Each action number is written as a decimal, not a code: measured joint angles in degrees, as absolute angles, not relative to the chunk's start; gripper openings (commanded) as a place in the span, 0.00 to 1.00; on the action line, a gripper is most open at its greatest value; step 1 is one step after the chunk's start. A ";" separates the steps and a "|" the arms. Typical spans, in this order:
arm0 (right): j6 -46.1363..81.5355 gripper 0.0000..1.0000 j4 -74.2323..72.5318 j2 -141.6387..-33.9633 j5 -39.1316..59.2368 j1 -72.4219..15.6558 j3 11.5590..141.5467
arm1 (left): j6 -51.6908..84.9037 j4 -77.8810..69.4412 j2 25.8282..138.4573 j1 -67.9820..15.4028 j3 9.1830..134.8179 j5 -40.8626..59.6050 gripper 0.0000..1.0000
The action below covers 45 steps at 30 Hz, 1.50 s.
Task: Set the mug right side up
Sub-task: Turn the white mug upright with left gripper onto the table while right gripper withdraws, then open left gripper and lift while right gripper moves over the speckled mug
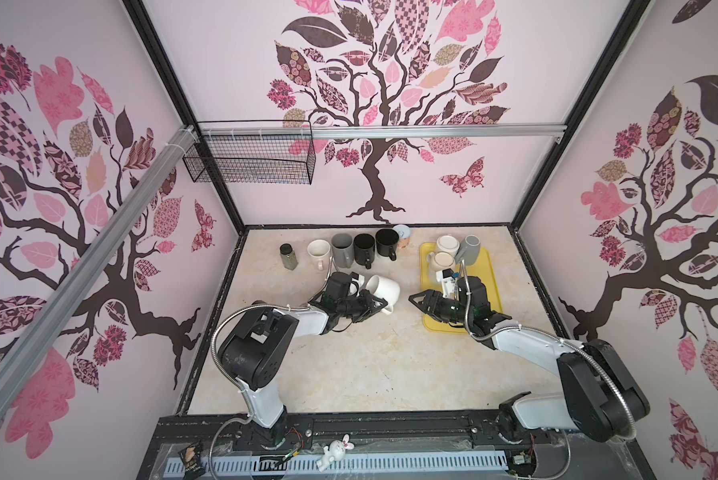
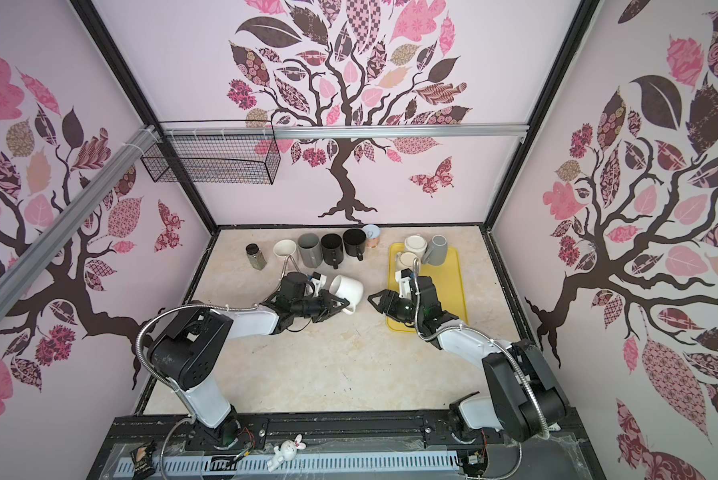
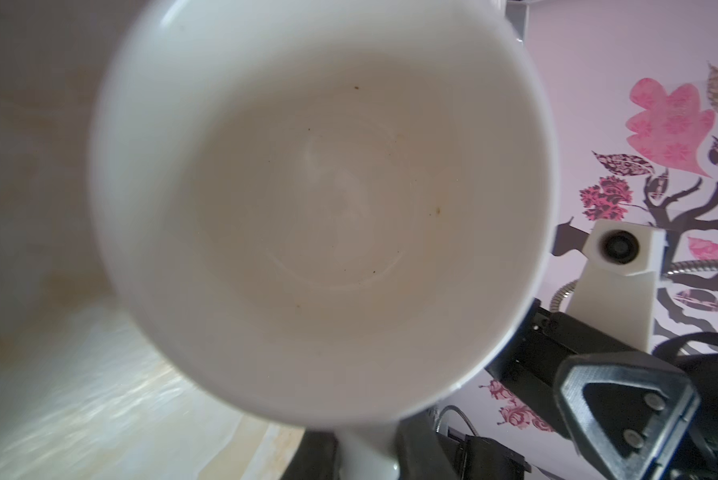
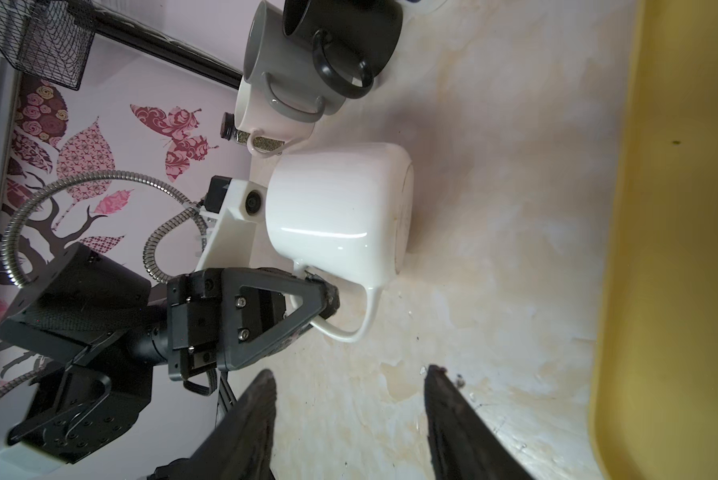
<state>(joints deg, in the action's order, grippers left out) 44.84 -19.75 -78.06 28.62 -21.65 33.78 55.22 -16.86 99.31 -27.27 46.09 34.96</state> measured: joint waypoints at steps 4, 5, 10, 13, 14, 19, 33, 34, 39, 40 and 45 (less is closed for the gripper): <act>41.50 0.61 -14.74 -76.97 27.03 -21.63 36.47 | 45.15 -4.47 94.06 -23.49 46.35 30.98 0.00; 40.77 0.61 -13.96 -76.53 26.65 -21.63 37.21 | 42.94 -1.85 92.90 -22.55 46.46 30.00 0.00; 37.56 0.62 -11.29 -73.80 24.64 -21.50 39.48 | 32.67 9.65 89.10 -17.85 47.40 25.21 0.00; 36.51 0.62 -10.28 -72.82 23.92 -20.84 40.05 | 26.89 16.60 87.72 -16.03 48.73 21.06 0.00; 36.18 0.63 -10.04 -72.60 23.75 -20.49 40.14 | 25.30 18.59 87.29 -15.84 49.23 19.42 0.00; 35.20 0.63 -8.60 -71.79 23.81 -17.30 40.14 | 18.90 25.23 86.74 -15.62 51.92 12.80 0.00; 31.38 0.66 -4.23 -71.40 23.03 -12.71 43.68 | 8.08 28.69 95.04 -15.40 59.99 2.20 0.00; 31.03 0.67 -3.84 -71.48 22.70 -12.51 44.66 | 7.49 28.93 95.79 -15.35 60.93 1.69 0.00; 30.09 0.69 -2.31 -72.05 22.13 -10.22 48.27 | 5.76 29.69 98.39 -14.44 64.42 1.13 0.00; 29.76 0.69 -1.85 -72.47 21.91 -9.78 48.99 | 5.74 29.82 98.56 -14.11 64.69 1.13 0.00; 28.25 0.72 0.64 -75.13 19.92 -8.16 51.44 | 6.24 29.89 99.66 -12.67 65.58 1.26 0.10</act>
